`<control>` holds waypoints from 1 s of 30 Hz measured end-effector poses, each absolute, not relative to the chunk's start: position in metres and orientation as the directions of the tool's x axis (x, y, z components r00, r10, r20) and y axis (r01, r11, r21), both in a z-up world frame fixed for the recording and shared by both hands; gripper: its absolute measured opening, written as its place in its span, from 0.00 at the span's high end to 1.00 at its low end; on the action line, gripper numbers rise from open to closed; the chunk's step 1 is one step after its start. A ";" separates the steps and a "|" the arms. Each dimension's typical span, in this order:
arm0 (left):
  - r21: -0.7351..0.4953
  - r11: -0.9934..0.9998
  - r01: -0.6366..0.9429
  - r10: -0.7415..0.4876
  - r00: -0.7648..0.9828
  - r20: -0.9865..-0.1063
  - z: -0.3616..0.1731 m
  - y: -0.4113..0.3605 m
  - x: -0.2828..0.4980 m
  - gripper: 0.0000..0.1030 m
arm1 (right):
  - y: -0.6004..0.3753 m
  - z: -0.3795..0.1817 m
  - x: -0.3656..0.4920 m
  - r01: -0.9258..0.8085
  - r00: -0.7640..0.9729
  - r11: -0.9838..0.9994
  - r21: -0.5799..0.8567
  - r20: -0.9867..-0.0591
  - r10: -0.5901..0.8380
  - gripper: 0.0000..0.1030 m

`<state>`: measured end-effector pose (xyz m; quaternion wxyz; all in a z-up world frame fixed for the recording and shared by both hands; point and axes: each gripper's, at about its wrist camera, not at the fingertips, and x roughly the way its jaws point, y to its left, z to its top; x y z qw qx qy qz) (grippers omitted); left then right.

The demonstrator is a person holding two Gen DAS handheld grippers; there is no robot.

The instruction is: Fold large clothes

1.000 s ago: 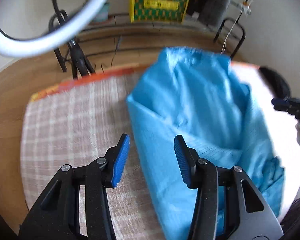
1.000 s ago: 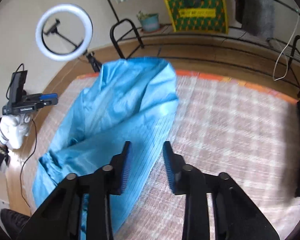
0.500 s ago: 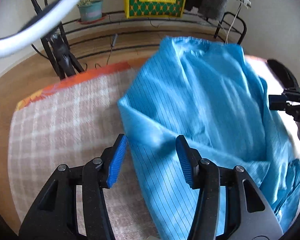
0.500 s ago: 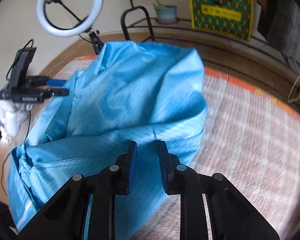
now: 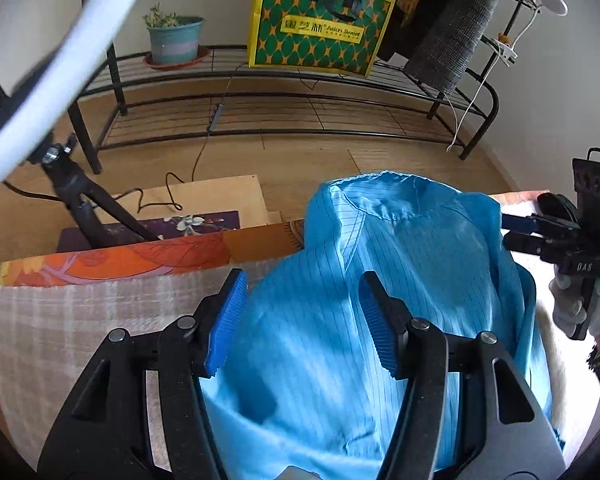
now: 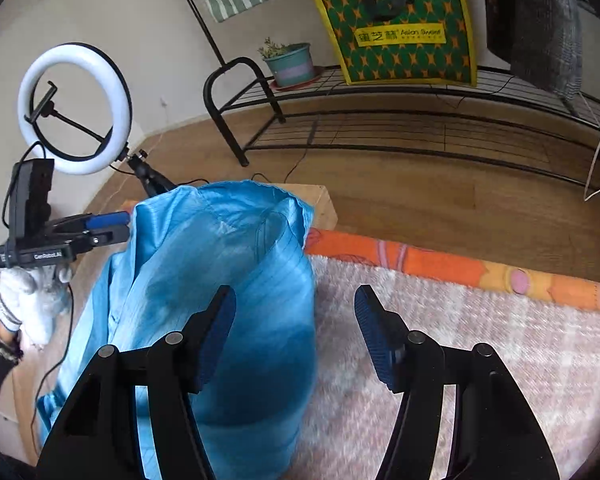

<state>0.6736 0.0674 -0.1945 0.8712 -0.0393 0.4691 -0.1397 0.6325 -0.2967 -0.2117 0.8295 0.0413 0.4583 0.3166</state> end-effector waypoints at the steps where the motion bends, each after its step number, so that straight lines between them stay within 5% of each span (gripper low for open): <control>1: -0.198 0.958 0.206 -0.278 0.514 -0.811 -0.197 0.065 0.678 0.42 | -0.292 -0.216 0.635 -0.490 0.368 0.793 0.362 -0.739 0.565 0.40; 3: -0.188 0.961 0.203 -0.268 0.514 -0.815 -0.200 0.062 0.682 0.42 | -0.285 -0.222 0.638 -0.495 0.349 0.786 0.370 -0.744 0.570 0.41; 6: -0.168 0.964 0.204 -0.252 0.516 -0.818 -0.205 0.052 0.688 0.52 | -0.276 -0.227 0.639 -0.497 0.323 0.770 0.401 -0.738 0.593 0.75; 7: -0.155 0.966 0.206 -0.241 0.514 -0.823 -0.208 0.048 0.689 0.85 | -0.273 -0.228 0.639 -0.496 0.325 0.774 0.394 -0.742 0.587 0.87; 8: -0.147 0.967 0.206 -0.234 0.509 -0.829 -0.210 0.046 0.689 0.99 | -0.269 -0.227 0.638 -0.497 0.331 0.779 0.383 -0.746 0.578 0.95; 30: -0.114 0.956 0.272 -0.277 0.696 -0.662 -0.087 0.055 0.565 1.00 | -0.255 -0.080 0.521 -0.590 0.527 0.778 0.217 -0.626 0.574 0.99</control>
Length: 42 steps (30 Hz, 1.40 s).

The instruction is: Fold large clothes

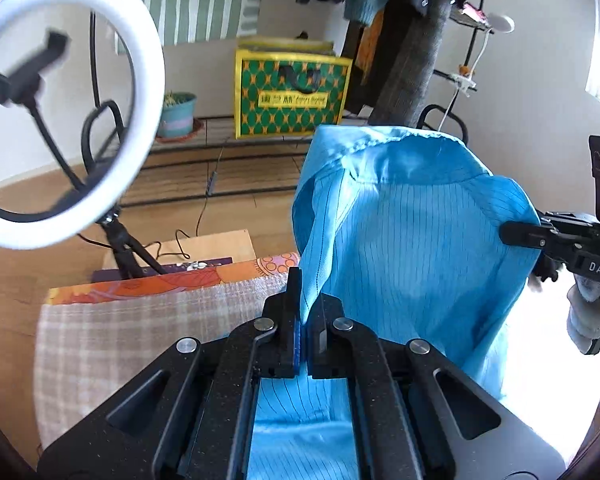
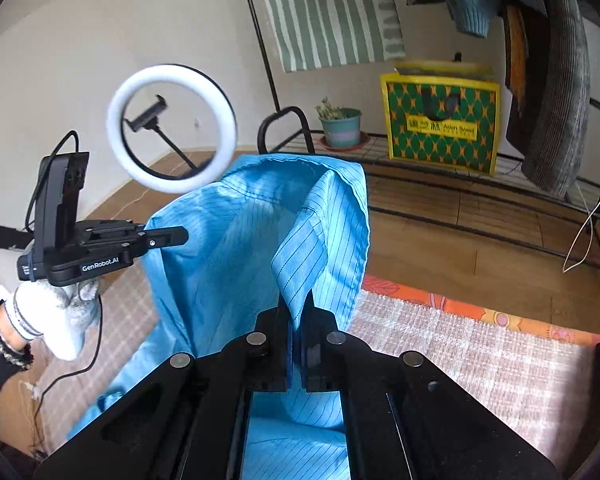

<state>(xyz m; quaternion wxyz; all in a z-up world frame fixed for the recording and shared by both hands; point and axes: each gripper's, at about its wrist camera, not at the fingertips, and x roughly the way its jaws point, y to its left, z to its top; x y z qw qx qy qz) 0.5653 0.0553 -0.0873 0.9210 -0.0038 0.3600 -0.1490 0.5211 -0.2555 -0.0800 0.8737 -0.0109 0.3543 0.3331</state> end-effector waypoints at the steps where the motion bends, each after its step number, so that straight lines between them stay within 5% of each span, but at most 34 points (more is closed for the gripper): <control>1: -0.109 0.956 0.271 -0.274 0.703 -0.657 -0.080 0.055 0.556 1.00 | -0.255 -0.076 0.514 -0.590 0.532 0.779 0.212 -0.624 0.573 0.99; 20: -0.110 0.956 0.273 -0.284 0.755 -0.590 -0.047 0.047 0.335 1.00 | -0.234 -0.031 0.287 -0.657 0.588 0.753 0.028 -0.607 0.535 0.99; 30: -0.148 0.958 0.247 -0.280 0.672 -0.686 -0.116 0.059 0.248 1.00 | -0.228 -0.089 0.193 -0.684 0.557 0.730 0.001 -0.645 0.523 0.99; 37: -0.057 0.955 0.290 -0.226 0.593 -0.773 -0.159 0.058 0.200 1.00 | -0.225 -0.132 0.155 -0.708 0.567 0.697 -0.110 -0.677 0.470 0.99; 42: -0.050 0.952 0.302 -0.213 0.535 -0.817 -0.173 0.073 0.161 0.84 | -0.237 -0.148 0.133 -0.718 0.558 0.673 -0.177 -0.724 0.405 0.98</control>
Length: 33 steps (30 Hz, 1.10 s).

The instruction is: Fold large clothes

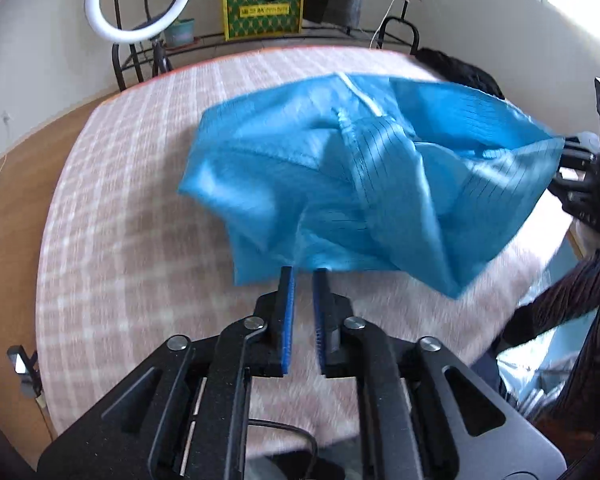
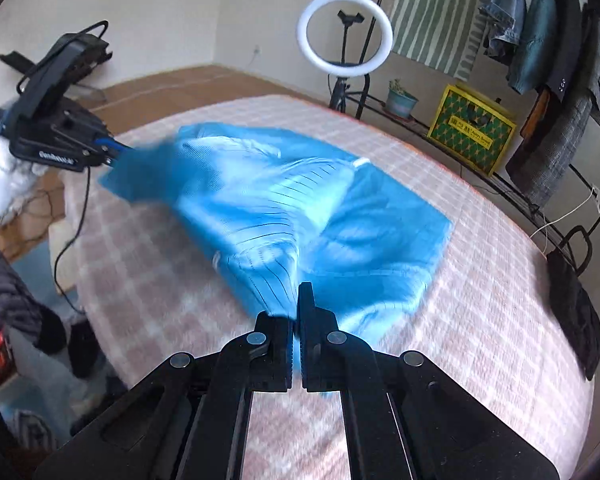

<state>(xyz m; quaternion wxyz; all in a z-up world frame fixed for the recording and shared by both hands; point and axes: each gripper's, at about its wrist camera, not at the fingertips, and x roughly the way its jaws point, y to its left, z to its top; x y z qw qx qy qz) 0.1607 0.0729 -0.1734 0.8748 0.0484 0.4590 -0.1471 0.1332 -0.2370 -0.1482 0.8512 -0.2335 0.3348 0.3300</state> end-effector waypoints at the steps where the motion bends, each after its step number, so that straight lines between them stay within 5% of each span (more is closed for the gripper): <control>1: -0.065 0.957 0.282 -0.213 0.533 -0.819 -0.175 0.081 0.154 0.76 | -0.241 -0.148 0.131 -0.723 0.540 0.671 -0.164 -0.739 0.402 0.96; 6: -0.217 0.968 0.126 -0.250 0.556 -0.792 -0.174 0.124 0.154 0.69 | -0.266 -0.142 0.133 -0.702 0.451 0.712 0.005 -0.771 0.450 0.86; 8: -0.354 0.935 0.026 -0.304 0.573 -0.761 -0.174 0.149 0.170 0.59 | -0.276 -0.140 0.143 -0.653 0.424 0.748 0.120 -0.760 0.492 0.62; 10: -0.462 0.886 -0.036 -0.355 0.586 -0.728 -0.177 0.166 0.185 0.59 | -0.287 -0.141 0.162 -0.572 0.387 0.773 0.274 -0.741 0.549 0.51; 16: -0.662 0.734 -0.152 -0.492 0.553 -0.672 -0.205 0.187 0.227 0.59 | -0.305 -0.177 0.194 -0.349 0.301 0.747 0.566 -0.687 0.661 0.51; 21: -0.724 0.674 -0.147 -0.557 0.543 -0.628 -0.216 0.178 0.245 0.59 | -0.294 -0.199 0.205 -0.326 0.239 0.717 0.617 -0.680 0.694 0.67; 22: -0.732 0.669 -0.133 -0.563 0.552 -0.615 -0.215 0.175 0.248 0.68 | -0.293 -0.200 0.207 -0.325 0.235 0.716 0.618 -0.681 0.694 0.79; 23: -0.735 0.667 -0.123 -0.571 0.550 -0.610 -0.215 0.173 0.250 0.95 | -0.291 -0.202 0.207 -0.326 0.229 0.713 0.621 -0.680 0.697 0.94; 24: -0.729 0.673 -0.122 -0.570 0.542 -0.617 -0.215 0.171 0.253 1.00 | -0.291 -0.204 0.211 -0.323 0.221 0.705 0.631 -0.674 0.705 0.97; 30: -0.775 0.631 -0.035 -0.627 0.566 -0.536 -0.184 0.162 0.239 1.00 | -0.313 -0.182 0.214 -0.297 0.254 0.582 0.757 -0.524 0.813 1.00; 33: -0.709 0.698 -0.100 -0.564 0.533 -0.631 -0.203 0.165 0.239 1.00 | -0.317 -0.185 0.216 -0.274 0.265 0.586 0.762 -0.526 0.808 1.00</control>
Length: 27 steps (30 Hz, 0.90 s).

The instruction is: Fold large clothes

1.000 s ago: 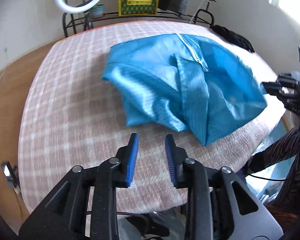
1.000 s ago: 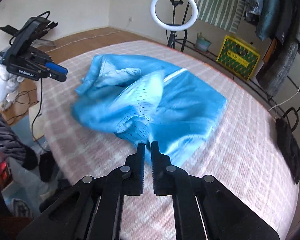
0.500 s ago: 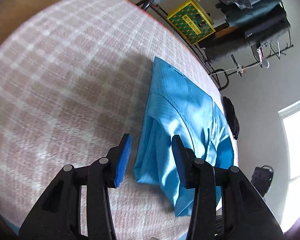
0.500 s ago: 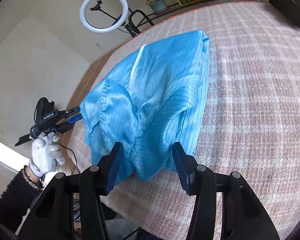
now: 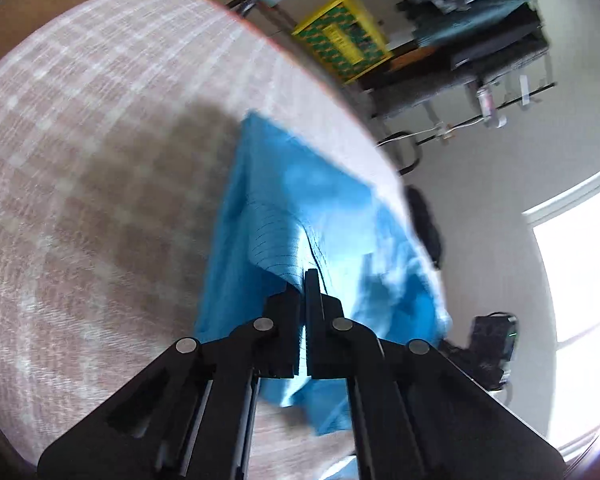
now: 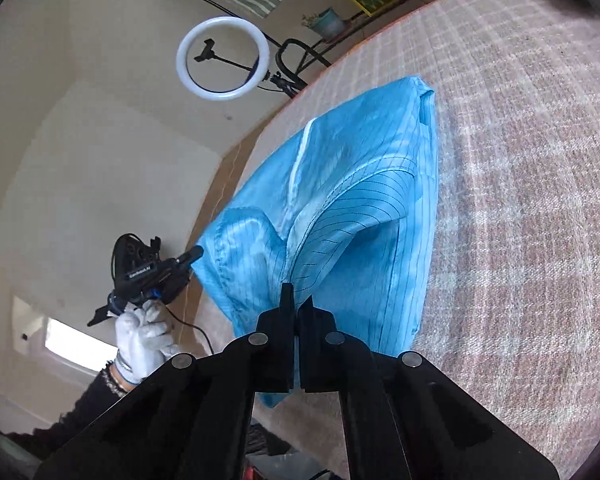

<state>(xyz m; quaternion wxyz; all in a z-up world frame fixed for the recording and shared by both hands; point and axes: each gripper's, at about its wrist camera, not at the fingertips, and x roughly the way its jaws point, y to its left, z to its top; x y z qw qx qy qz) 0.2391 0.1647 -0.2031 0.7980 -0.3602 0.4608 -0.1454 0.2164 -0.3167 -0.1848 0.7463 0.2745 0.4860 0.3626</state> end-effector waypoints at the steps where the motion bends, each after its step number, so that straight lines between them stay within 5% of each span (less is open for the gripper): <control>1: -0.693 0.711 -0.118 -0.550 0.520 -0.653 -0.211 0.165 0.240 1.00 | -0.315 -0.192 0.216 -0.253 0.248 0.584 0.771 -0.532 0.809 1.00; 5: -0.609 0.776 -0.167 -0.471 0.489 -0.734 -0.229 0.167 0.246 1.00 | -0.296 -0.214 0.210 -0.244 0.195 0.633 0.735 -0.602 0.774 1.00; 10: -0.504 0.852 -0.140 -0.375 0.509 -0.775 -0.202 0.164 0.234 0.99 | -0.279 -0.186 0.198 -0.389 0.239 0.779 0.492 -0.762 0.601 0.95; 14: -0.391 0.918 -0.067 -0.277 0.596 -0.754 -0.160 0.143 0.203 0.99 | -0.274 -0.152 0.185 -0.454 0.342 0.803 0.387 -0.756 0.558 0.80; 19: -0.492 0.865 0.096 -0.452 0.573 -0.683 -0.158 0.087 0.175 0.99 | -0.232 -0.133 0.193 -0.568 0.239 0.699 0.434 -0.726 0.645 0.69; 24: -0.464 0.848 0.258 -0.531 0.415 -0.739 -0.185 0.021 0.169 0.99 | -0.188 -0.143 0.216 -0.616 0.149 0.669 0.415 -0.773 0.616 0.68; 27: -0.417 0.852 0.316 -0.515 0.366 -0.775 -0.191 0.001 0.171 0.85 | -0.176 -0.155 0.225 -0.612 0.122 0.678 0.407 -0.798 0.590 0.68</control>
